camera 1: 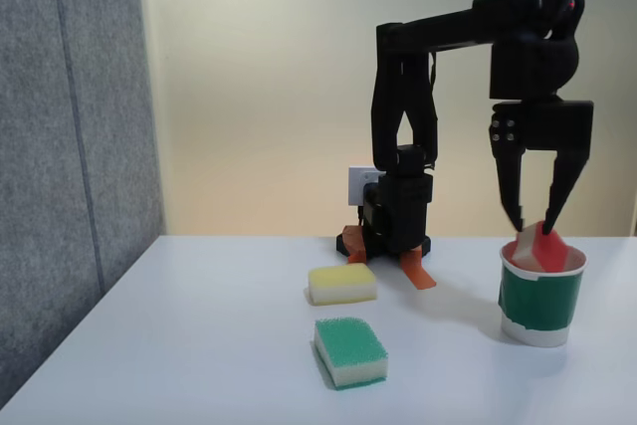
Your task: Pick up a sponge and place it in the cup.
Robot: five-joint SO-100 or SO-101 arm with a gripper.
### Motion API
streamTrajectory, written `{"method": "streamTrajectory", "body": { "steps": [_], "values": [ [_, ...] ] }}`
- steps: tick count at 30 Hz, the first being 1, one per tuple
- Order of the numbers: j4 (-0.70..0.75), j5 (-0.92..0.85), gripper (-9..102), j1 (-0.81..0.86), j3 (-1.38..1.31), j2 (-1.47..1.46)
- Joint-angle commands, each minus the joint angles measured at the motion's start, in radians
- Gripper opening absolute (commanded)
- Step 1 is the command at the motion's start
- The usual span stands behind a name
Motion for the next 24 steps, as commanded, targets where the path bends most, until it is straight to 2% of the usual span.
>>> {"method": "streamTrajectory", "body": {
  "steps": [1, 10, 11, 15, 24],
  "values": [
    [0.026, -0.006, 19, 0.002, -0.038, 0.02],
    [0.026, -0.028, 25, 0.018, -0.028, 0.031],
    [0.026, -0.029, 24, 0.021, -0.023, 0.035],
    [0.026, -0.002, 0, 0.031, -0.012, 0.067],
    [0.012, 0.038, 0, 0.083, -0.193, 0.014]
  ]
}}
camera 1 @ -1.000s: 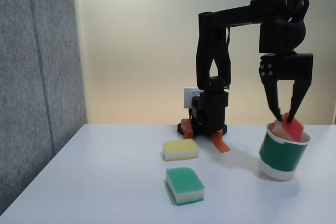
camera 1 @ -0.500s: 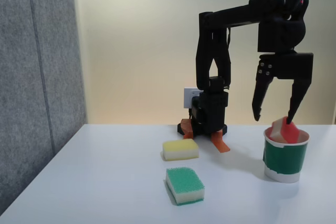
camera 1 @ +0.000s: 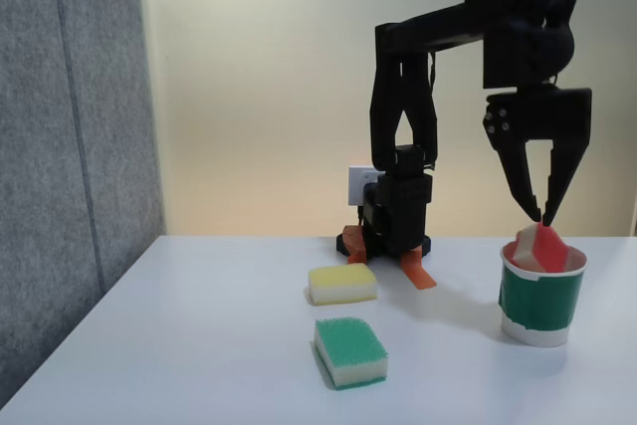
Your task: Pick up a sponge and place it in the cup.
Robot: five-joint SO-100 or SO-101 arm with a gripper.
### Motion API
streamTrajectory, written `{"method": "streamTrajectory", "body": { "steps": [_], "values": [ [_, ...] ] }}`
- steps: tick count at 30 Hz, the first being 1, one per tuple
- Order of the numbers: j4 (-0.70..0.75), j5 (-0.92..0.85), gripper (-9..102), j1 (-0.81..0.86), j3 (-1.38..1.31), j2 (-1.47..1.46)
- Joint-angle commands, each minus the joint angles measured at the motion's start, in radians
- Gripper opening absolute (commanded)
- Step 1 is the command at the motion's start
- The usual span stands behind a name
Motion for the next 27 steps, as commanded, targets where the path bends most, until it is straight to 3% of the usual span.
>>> {"method": "streamTrajectory", "body": {
  "steps": [1, 8, 14, 19, 27],
  "values": [
    [0.008, -0.003, 0, 0.021, -0.156, -0.029],
    [-0.132, 0.032, 0, 0.112, -0.485, -0.204],
    [-0.123, 0.035, 0, 0.19, -0.874, -0.446],
    [-0.012, 0.052, 0, 0.244, -1.523, -0.845],
    [0.028, 0.072, 0, 0.273, -1.532, -0.881]
  ]
}}
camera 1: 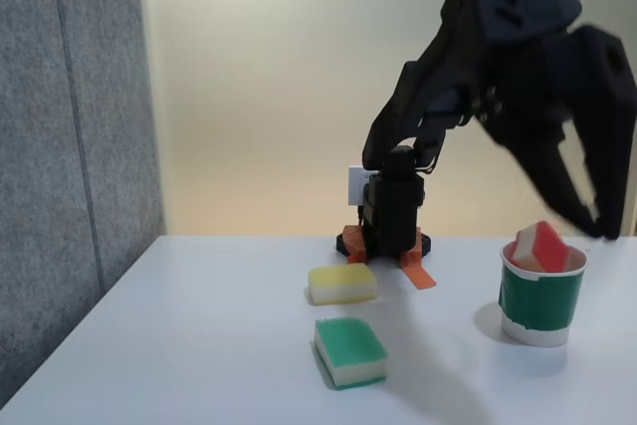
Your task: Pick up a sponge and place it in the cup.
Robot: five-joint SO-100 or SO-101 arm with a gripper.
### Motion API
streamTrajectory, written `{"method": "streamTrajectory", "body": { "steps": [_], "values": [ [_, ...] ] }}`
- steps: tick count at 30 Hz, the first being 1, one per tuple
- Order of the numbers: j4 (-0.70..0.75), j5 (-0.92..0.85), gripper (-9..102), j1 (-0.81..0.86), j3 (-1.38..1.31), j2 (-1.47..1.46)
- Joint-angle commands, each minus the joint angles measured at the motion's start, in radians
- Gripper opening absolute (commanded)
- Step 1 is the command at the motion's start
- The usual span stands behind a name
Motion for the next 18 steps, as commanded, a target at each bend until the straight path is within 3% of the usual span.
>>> {"method": "streamTrajectory", "body": {
  "steps": [1, 10, 18],
  "values": [
    [0.021, -0.006, 0, 0.006, -0.057, 0.026],
    [0.026, 0.1, 0, 0.005, 0.009, 0.109],
    [0.021, 0.176, 0, 0.031, 0.643, 0.643]
  ]
}}
